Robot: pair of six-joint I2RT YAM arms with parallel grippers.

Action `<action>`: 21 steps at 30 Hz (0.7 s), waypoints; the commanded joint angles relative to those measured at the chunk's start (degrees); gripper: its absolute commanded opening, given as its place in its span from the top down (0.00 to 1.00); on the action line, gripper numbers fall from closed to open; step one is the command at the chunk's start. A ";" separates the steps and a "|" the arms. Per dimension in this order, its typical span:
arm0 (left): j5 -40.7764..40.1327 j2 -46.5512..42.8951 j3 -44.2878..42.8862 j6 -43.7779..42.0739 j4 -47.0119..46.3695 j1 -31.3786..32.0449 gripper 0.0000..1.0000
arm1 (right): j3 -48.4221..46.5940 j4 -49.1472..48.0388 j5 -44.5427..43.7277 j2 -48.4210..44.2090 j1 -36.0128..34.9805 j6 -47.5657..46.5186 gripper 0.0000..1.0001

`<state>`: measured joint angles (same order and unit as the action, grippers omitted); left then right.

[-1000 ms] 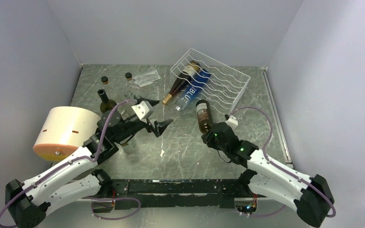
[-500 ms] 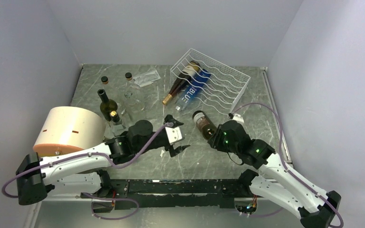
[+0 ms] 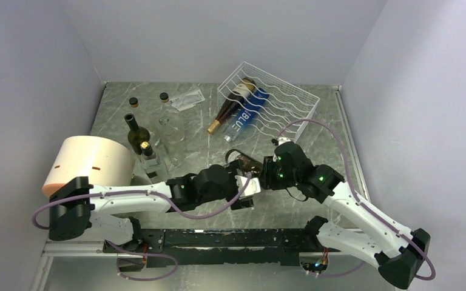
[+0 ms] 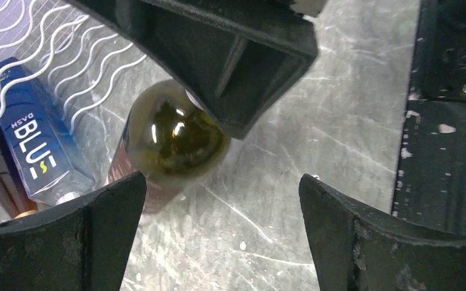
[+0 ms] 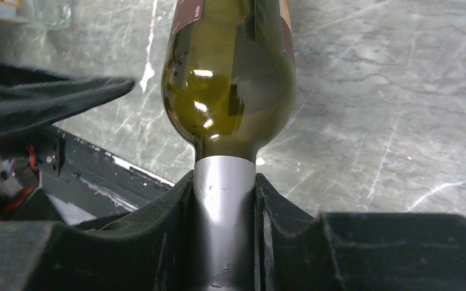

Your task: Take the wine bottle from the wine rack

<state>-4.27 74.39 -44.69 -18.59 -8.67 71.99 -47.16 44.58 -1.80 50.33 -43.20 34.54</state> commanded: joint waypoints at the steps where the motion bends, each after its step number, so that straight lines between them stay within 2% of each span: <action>1: -5.70 3.70 -3.43 -4.06 -1.14 0.61 0.01 | -0.35 -5.46 7.06 -0.26 -0.35 -3.81 1.00; 4: -5.96 6.24 -3.61 -6.36 -2.92 0.59 0.01 | -0.20 -5.46 7.45 -0.75 -0.32 -4.24 1.00; 9: -11.18 10.65 -5.41 -10.51 -4.46 0.58 0.00 | 0.21 -4.81 7.32 -2.28 -0.31 -4.13 1.00; 16: -13.32 15.62 -8.91 -15.40 -4.96 0.60 0.05 | -0.48 -3.76 7.16 -3.06 -0.36 -4.63 1.00; 18: -13.39 16.02 -9.27 -15.91 -5.25 0.61 0.08 | -0.62 -3.55 7.13 -3.37 -0.32 -4.74 1.00; 21: -13.09 15.39 -9.24 -15.72 -5.84 0.52 0.20 | -1.11 -3.26 7.82 -3.08 -0.31 -5.03 1.00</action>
<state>-14.50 88.62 -51.35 -32.36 -12.23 72.36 -46.74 45.43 2.17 47.70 -42.65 29.21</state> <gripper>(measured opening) 0.865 0.362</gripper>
